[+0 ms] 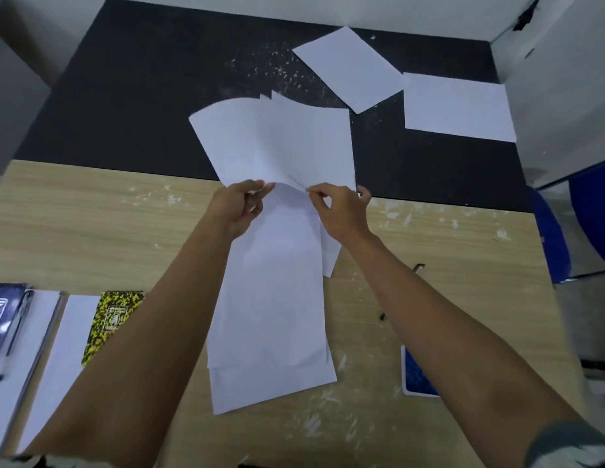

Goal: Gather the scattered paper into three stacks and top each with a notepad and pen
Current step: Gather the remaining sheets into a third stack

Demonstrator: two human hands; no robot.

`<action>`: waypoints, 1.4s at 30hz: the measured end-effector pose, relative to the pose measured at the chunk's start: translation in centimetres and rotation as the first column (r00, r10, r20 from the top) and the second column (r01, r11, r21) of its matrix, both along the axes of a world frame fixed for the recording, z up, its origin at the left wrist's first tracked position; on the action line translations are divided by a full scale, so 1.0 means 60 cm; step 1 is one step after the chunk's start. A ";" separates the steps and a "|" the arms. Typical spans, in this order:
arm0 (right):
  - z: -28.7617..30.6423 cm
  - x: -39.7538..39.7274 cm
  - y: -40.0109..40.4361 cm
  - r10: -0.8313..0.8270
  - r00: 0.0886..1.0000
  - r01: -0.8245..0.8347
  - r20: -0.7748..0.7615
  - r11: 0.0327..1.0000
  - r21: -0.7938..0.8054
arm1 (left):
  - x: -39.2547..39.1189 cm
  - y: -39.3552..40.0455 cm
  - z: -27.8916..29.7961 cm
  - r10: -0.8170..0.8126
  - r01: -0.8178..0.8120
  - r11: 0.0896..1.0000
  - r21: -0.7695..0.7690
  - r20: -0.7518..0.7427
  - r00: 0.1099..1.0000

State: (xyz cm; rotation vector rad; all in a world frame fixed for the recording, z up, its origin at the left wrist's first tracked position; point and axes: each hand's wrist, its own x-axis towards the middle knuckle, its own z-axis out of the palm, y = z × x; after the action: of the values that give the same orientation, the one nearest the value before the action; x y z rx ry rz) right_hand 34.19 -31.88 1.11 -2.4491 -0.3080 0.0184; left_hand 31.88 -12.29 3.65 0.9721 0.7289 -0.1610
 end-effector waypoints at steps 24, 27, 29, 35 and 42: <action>-0.083 -0.406 -0.025 -0.007 0.997 -0.001 -0.075 0.994 -0.105 | -0.405 -0.049 -0.071 -0.108 0.239 0.834 0.498 -0.277 0.955; -0.085 -0.428 -0.028 -0.041 0.996 0.033 -0.075 0.993 -0.116 | -0.425 -0.040 -0.081 -0.157 0.358 0.712 0.604 -0.360 0.920; -0.087 -0.444 -0.031 -0.031 0.994 0.015 -0.103 0.989 -0.150 | -0.441 -0.038 -0.084 -0.211 0.464 0.597 0.654 -0.430 0.878; -0.087 -0.486 -0.047 0.023 0.962 -0.094 -0.272 0.963 -0.252 | -0.481 -0.050 -0.091 -0.345 0.716 0.344 0.608 -0.627 0.699; -0.062 -0.503 -0.048 0.015 0.970 -0.090 -0.244 0.949 -0.302 | -0.495 -0.060 -0.077 -0.391 0.886 0.073 0.457 -0.804 0.447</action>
State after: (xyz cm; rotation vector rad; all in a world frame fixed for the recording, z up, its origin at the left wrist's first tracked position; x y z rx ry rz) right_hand 3.99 -34.76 -2.59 -2.7140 -0.2804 0.4122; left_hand 2.19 -15.91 -0.97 2.3891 0.7340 -1.0364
